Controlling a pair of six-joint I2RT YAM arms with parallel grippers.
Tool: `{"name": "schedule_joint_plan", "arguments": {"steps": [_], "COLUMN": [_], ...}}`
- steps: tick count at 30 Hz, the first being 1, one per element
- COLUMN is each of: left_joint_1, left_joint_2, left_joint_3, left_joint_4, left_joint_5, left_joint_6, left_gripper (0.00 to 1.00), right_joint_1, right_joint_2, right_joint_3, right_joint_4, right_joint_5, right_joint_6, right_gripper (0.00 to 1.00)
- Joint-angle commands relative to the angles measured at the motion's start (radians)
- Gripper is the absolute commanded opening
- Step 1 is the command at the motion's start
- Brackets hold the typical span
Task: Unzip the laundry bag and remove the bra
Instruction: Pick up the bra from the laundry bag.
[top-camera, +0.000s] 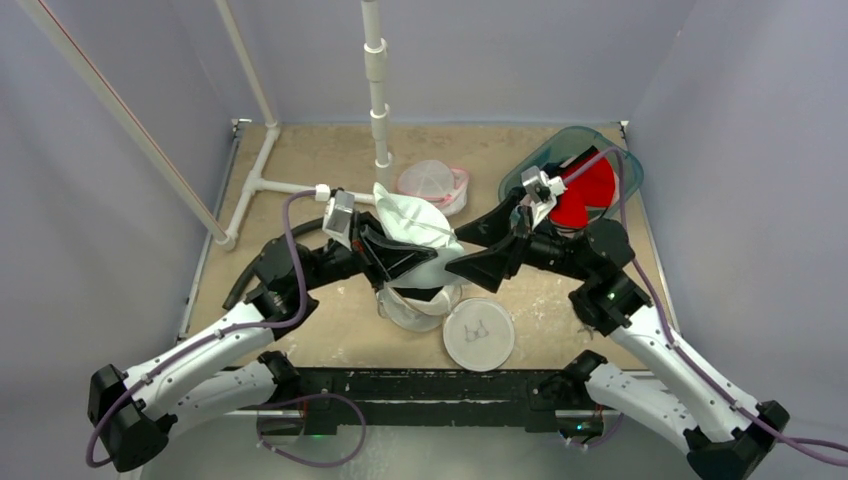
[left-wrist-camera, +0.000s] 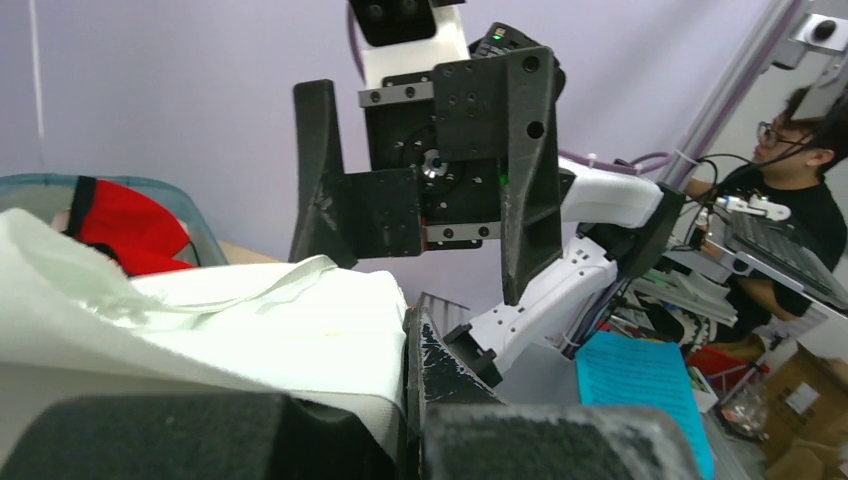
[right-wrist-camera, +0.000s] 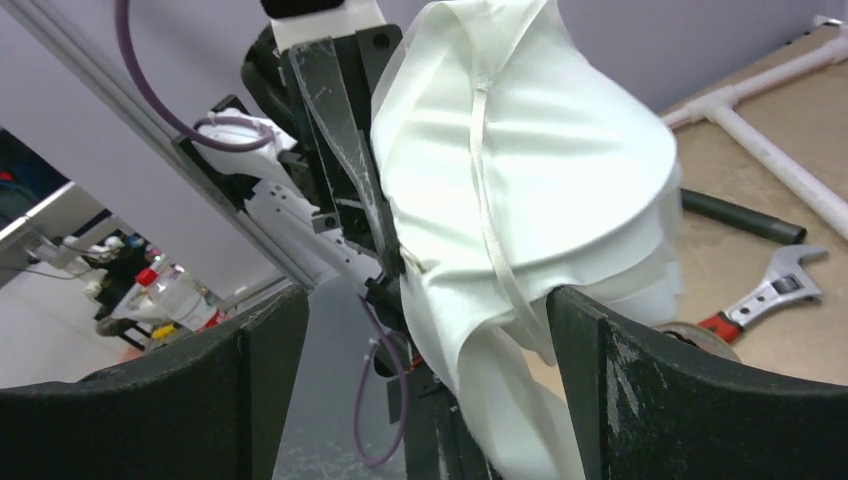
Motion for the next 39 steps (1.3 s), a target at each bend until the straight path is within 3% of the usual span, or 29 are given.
{"name": "schedule_joint_plan", "arguments": {"steps": [1,5,10,17,26,34,39], "left_joint_1": [0.004,0.003,0.004,0.003,0.002,0.002,0.002], "left_joint_2": [0.024,0.019,-0.038,-0.144,-0.127,0.013,0.04], "left_joint_3": [0.023,-0.003,-0.032,0.024,0.164,0.194,0.177], "left_joint_4": [0.109,0.121,0.135,-0.029,-0.192,-0.183,-0.143], "left_joint_5": [0.094,0.071,0.024,0.04,0.258,0.349,0.285], "left_joint_6": [-0.032,-0.003,0.046,0.207,0.359,0.341,0.336], "left_gripper": [0.0,0.0,0.0,0.0,0.0,0.0,0.0], "right_joint_1": [-0.004,-0.005,-0.006,-0.013,-0.016,-0.012,-0.003], "right_joint_2": [0.03,0.075,0.05,-0.029,0.05,0.115,0.121], "right_joint_3": [-0.038,-0.061,-0.054,-0.055,-0.097,0.013,0.033], "right_joint_4": [0.25,0.325,0.197,0.105,0.481,0.514,0.492], "right_joint_5": [-0.06,-0.077,-0.016,0.028,-0.15,-0.188,-0.207], "right_joint_6": [0.144,0.237,0.208,0.207,0.452,0.444,0.432], "right_gripper": [0.91,0.9,0.92,0.93,0.97,0.97,0.88]}}
